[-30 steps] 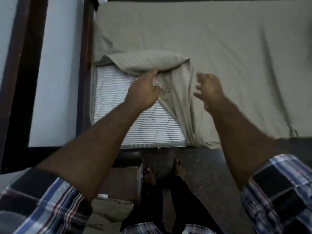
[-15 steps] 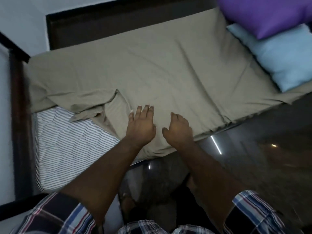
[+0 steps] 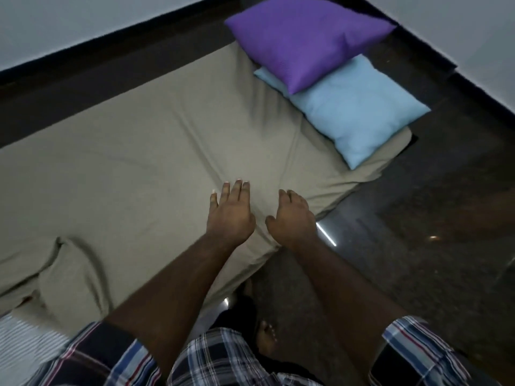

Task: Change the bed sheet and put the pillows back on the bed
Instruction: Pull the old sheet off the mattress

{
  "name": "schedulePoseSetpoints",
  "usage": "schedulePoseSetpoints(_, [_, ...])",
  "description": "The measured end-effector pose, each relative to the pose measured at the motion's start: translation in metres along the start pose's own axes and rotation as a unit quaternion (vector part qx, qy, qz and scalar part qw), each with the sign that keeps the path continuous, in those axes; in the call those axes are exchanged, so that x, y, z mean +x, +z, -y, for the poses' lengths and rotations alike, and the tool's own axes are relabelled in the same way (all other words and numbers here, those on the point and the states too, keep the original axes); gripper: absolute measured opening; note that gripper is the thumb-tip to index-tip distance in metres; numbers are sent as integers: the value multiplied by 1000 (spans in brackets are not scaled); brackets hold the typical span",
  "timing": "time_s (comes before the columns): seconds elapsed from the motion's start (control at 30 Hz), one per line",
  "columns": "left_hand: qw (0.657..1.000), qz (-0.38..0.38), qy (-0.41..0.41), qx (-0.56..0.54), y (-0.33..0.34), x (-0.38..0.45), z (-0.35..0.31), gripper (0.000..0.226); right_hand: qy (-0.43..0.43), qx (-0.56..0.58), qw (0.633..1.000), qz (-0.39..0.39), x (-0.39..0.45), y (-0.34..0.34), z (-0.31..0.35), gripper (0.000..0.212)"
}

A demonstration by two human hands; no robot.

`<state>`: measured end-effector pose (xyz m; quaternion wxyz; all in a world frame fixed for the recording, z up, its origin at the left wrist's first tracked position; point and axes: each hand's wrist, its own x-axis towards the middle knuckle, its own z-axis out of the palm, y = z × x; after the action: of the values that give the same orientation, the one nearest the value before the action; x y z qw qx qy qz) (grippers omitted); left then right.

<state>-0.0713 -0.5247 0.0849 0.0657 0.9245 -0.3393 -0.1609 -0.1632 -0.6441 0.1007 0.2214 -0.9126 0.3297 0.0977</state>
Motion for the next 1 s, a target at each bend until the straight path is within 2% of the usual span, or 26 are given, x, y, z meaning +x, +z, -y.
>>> schedulePoseSetpoints(0.27, [995, 28, 93, 5, -10, 178, -98, 72, 94, 31, 995, -23, 134, -72, -82, 72])
schedulePoseSetpoints(0.53, [985, 64, 162, 12, -10, 307, -207, 75, 131, 79, 988, -38, 236, -125, -173, 73])
schedulePoseSetpoints(0.67, [978, 86, 188, 14, 0, 367, -274, 75, 157, 126, 979, -44, 294, -151, -250, 79])
schedulePoseSetpoints(0.83, [976, 78, 202, 24, 15, 468, -383, 70, 176, 173, 967, -69, 387, -193, -367, 79])
schedulePoseSetpoints(0.93, [970, 87, 219, 56, 31, 528, -446, 65, 168, 139, 971, -95, 442, -217, -432, 87])
schedulePoseSetpoints(1.0, [967, 88, 228, 70, 43, 557, -478, 63, 177, 131, 972, -78, 480, -217, -469, 90])
